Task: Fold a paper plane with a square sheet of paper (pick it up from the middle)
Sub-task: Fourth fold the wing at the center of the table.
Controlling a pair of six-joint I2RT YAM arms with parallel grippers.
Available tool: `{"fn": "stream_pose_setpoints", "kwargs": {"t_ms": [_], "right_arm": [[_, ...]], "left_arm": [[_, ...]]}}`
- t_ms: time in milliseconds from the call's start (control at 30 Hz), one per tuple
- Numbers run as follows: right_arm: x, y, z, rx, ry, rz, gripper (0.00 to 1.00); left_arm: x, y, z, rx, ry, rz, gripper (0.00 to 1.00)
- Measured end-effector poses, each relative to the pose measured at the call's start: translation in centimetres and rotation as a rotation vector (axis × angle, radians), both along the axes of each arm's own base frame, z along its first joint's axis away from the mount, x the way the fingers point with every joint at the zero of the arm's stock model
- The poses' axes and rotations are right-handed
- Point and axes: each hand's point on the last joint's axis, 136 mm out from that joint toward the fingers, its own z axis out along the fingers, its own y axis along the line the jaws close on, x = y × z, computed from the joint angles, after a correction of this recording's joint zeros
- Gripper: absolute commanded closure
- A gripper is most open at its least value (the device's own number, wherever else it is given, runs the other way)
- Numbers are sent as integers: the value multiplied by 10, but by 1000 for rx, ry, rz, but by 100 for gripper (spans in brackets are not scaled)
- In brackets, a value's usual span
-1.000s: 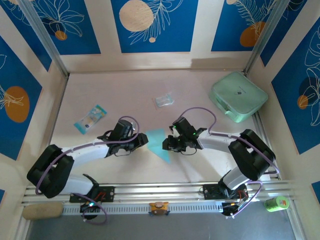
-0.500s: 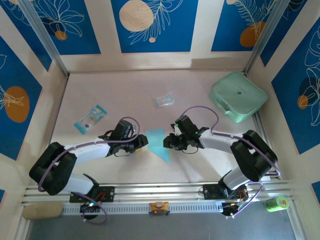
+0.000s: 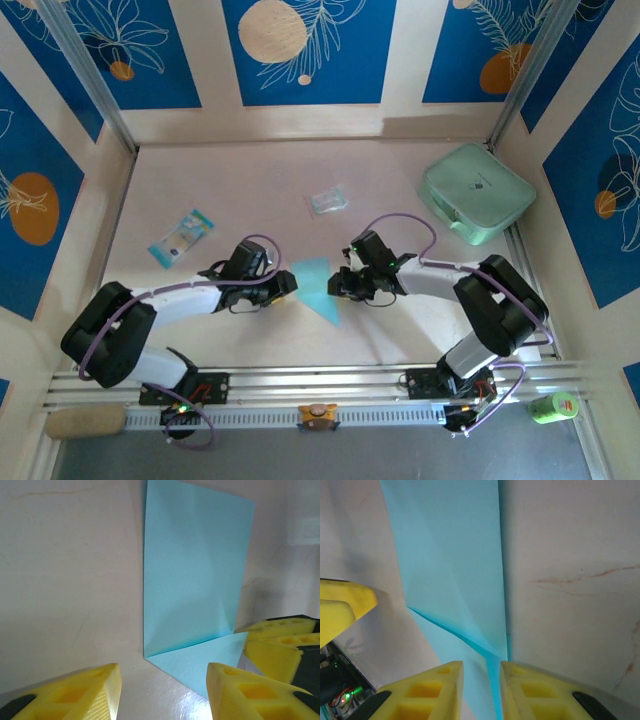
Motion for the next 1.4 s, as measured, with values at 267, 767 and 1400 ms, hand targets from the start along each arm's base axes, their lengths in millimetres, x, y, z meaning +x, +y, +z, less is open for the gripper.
{"fn": "stream_pose_setpoints", "kwargs": {"t_ms": [267, 767, 1400], "right_arm": [[3, 0, 4, 21, -9, 6, 97], [4, -4, 25, 156, -46, 13, 98], [4, -6, 25, 173, -50, 11, 82]], "left_arm": [[2, -3, 1, -8, 7, -6, 52], [25, -17, 10, -67, 24, -23, 45], [32, -29, -3, -118, 68, -13, 87]]}}
